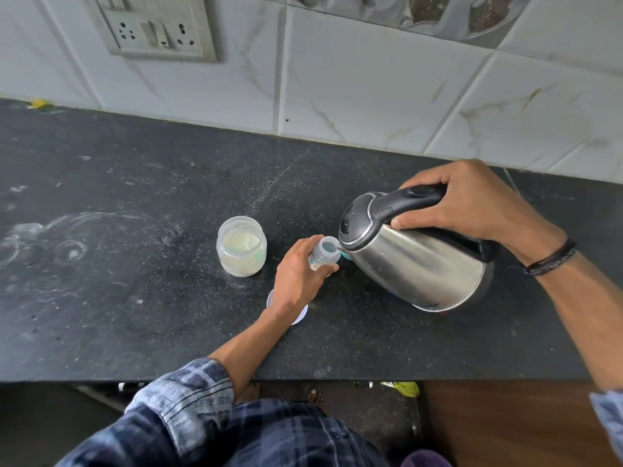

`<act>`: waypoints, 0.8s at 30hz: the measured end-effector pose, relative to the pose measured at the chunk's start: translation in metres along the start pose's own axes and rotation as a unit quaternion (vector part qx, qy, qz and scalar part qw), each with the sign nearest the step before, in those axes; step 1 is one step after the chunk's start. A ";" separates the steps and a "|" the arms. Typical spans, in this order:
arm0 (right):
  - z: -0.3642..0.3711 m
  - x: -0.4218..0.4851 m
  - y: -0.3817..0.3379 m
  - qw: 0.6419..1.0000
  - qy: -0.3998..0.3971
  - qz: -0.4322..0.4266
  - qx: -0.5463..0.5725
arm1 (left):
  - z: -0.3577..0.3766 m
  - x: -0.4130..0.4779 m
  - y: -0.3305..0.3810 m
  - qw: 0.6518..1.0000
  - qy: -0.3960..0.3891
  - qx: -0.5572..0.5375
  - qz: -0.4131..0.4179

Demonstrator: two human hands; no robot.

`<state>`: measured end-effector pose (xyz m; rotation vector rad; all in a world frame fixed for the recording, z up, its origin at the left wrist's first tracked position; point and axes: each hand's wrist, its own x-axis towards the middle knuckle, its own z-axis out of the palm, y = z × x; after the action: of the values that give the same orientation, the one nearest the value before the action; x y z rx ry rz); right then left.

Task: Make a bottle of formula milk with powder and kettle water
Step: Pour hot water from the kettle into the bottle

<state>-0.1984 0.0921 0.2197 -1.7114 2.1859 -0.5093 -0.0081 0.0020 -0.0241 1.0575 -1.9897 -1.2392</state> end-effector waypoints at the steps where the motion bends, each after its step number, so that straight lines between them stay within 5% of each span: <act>1: 0.000 0.001 -0.001 1.000 -0.003 -0.001 -0.005 | 0.000 0.000 -0.001 1.000 0.000 0.002 -0.001; 24: -0.008 0.018 -0.019 0.998 -0.038 0.009 -0.051 | 0.001 0.002 -0.005 1.000 0.000 0.014 -0.002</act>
<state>-0.1899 0.0716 0.2351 -1.7300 2.2062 -0.3282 -0.0086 -0.0003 -0.0293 1.0752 -2.0105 -1.2164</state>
